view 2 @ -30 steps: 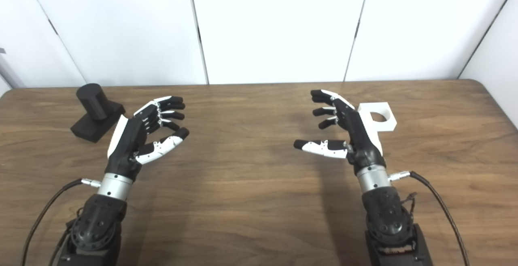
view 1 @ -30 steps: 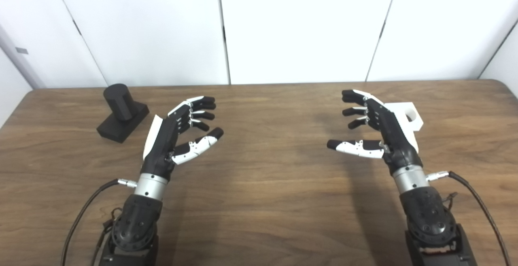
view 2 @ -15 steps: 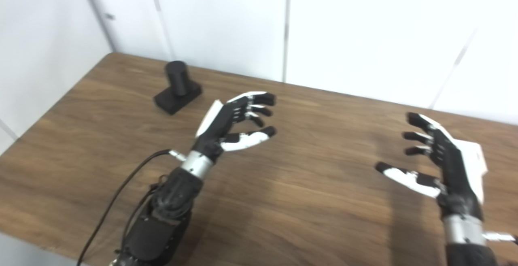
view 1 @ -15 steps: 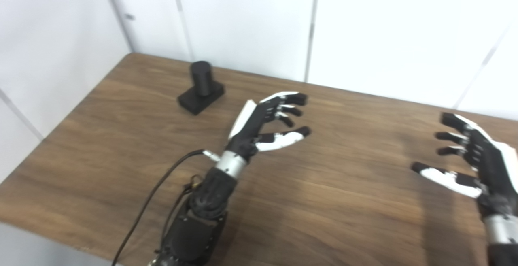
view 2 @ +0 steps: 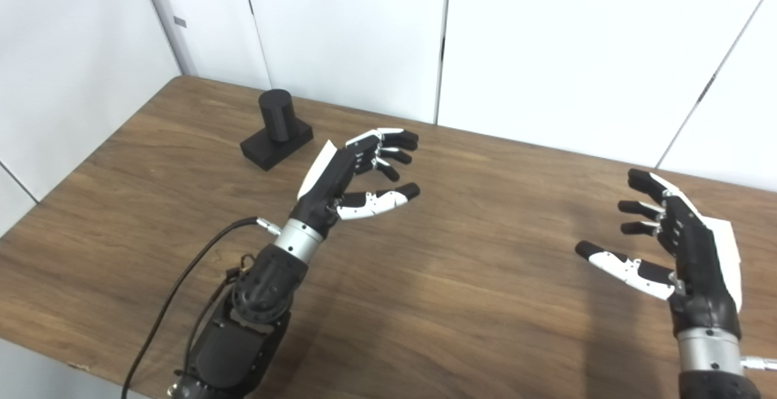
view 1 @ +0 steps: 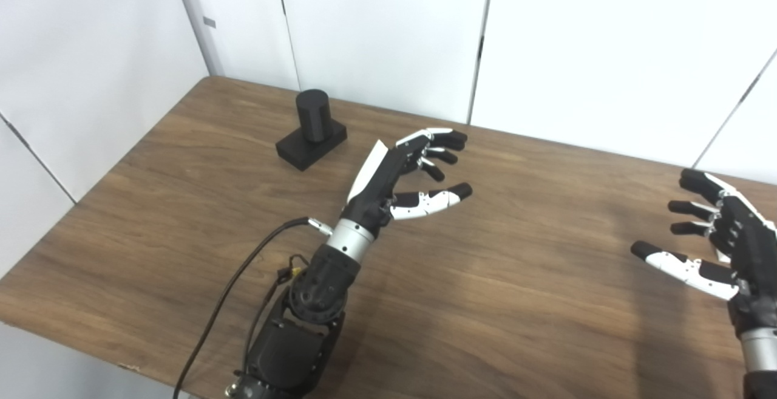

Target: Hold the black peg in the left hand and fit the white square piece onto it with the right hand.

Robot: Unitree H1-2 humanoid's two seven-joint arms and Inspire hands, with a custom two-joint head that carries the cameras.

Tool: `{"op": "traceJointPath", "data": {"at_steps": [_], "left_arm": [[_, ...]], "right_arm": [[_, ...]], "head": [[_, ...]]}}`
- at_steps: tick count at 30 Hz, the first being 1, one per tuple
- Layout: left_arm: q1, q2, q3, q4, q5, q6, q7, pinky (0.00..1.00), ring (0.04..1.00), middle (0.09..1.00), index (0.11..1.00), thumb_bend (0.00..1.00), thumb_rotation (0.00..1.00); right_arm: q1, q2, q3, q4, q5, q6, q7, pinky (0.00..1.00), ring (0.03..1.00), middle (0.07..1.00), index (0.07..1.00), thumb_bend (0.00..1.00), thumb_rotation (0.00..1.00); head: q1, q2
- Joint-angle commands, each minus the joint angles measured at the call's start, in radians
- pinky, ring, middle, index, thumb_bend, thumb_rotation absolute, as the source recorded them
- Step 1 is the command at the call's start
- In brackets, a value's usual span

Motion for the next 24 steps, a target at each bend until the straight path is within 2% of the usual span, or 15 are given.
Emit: {"op": "traceJointPath", "data": {"at_steps": [1,8,13,18,24], "left_arm": [[-0.042,0.032,0.016,-0.046,0.025,-0.022,0.015,0.54,0.676,0.731,0.711,0.63,0.17],[-0.068,0.100,0.046,-0.074,0.086,0.001,0.022,0.56,0.680,0.725,0.701,0.62,0.16],[-0.085,0.126,0.078,-0.104,0.154,0.060,0.040,0.56,0.687,0.719,0.690,0.66,0.18],[-0.097,0.148,0.104,-0.130,0.271,0.137,0.067,0.59,0.704,0.734,0.711,0.66,0.20],[-0.141,0.213,0.157,-0.085,0.256,0.197,0.060,0.64,0.750,0.761,0.737,0.67,0.22]], "right_arm": [[-0.033,-0.007,-0.008,-0.036,0.012,-0.013,0.002,0.60,0.722,0.822,0.799,0.64,0.00],[-0.037,-0.007,-0.011,-0.051,0.013,0.017,0.006,0.60,0.724,0.815,0.791,0.64,0.00],[-0.039,-0.007,-0.009,-0.054,0.012,0.026,0.007,0.60,0.719,0.818,0.793,0.64,0.00],[-0.042,-0.012,-0.008,-0.051,0.009,0.026,0.010,0.60,0.729,0.825,0.795,0.62,0.00],[-0.043,-0.010,-0.013,-0.065,0.008,0.057,0.013,0.62,0.739,0.826,0.799,0.63,0.00]], "head": [[0.001,0.001],[0.004,0.000],[0.004,-0.001],[0.004,-0.002],[0.002,-0.007]]}}
